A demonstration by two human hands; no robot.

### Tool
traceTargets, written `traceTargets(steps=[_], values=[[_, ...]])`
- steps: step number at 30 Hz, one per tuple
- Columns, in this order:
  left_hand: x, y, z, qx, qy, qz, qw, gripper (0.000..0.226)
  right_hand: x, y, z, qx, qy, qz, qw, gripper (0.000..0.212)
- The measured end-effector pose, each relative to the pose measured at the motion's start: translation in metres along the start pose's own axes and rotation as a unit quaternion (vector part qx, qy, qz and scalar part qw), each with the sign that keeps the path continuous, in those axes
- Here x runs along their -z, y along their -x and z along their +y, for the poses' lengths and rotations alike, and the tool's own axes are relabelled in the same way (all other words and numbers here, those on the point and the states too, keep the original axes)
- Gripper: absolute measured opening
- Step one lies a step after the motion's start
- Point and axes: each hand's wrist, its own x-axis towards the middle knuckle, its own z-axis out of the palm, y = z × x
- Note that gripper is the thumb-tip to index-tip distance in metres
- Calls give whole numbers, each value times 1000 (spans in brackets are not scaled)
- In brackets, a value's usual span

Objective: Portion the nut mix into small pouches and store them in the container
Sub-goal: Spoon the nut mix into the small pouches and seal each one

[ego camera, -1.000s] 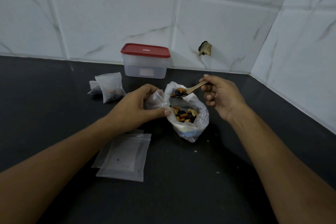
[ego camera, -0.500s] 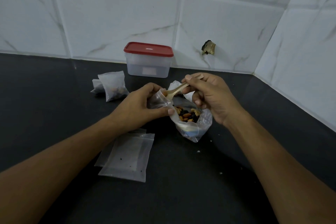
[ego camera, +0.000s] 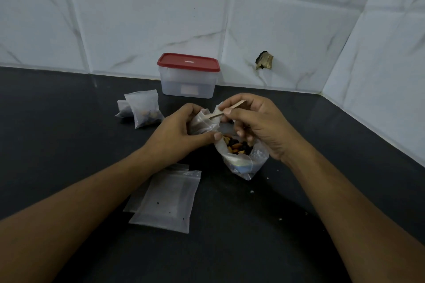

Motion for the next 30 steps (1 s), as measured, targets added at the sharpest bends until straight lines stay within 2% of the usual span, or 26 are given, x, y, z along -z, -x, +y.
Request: traceTargets(steps=[8,16,18,21,23,25,27,30], values=[[3,-2,0,11,-16,-1,1000,58,11,-4,1,-8,-90,99,991,23],[3,-2,2,16,-21,-7,1000,60,17,-5,0,-27,-117,170,978,14],[4,-1,3,17,-19,-7,1000,64,22,-4,0,0,-81,195,977,13],[4,0,4,15,-21,-5,1000,66,30,-2,0,104,87,192,972,14],[4,0,4,13,-22,-4,1000,65,32,0,-1,126,199,130,963,10],[4,-1,3,12,-21,-3,1000,63,29,1,0,99,295,41,949,9],[5,-1,2,13,-23,-5,1000,62,27,2,0,93,316,13,944,12],[4,-1,2,10,-18,-5,1000,62,30,2,-4,107,275,68,953,14]])
